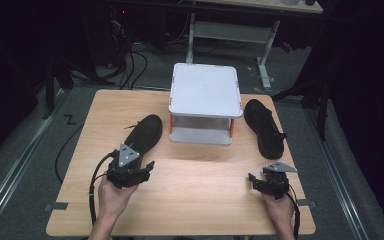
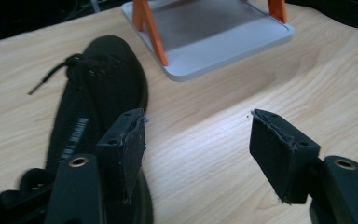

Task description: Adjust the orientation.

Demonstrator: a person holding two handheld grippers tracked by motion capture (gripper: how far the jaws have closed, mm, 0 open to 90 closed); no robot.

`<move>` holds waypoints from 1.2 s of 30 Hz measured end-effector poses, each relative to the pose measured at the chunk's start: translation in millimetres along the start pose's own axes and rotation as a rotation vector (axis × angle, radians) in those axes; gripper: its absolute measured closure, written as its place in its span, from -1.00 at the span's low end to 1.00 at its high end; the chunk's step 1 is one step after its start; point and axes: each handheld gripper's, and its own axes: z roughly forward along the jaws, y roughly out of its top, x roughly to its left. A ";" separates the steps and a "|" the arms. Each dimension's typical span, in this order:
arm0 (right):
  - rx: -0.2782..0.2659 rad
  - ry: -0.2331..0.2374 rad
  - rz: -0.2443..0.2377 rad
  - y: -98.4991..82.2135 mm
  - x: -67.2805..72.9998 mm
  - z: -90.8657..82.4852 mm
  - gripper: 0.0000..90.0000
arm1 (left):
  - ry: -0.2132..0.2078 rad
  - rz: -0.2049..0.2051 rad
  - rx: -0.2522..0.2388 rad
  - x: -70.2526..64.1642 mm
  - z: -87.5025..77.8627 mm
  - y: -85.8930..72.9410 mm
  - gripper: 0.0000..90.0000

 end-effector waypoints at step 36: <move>0.000 0.000 0.000 0.0 0.0 0.0 -0.24 | 0.138 0.051 0.073 68.3 47.9 -30.8 0.01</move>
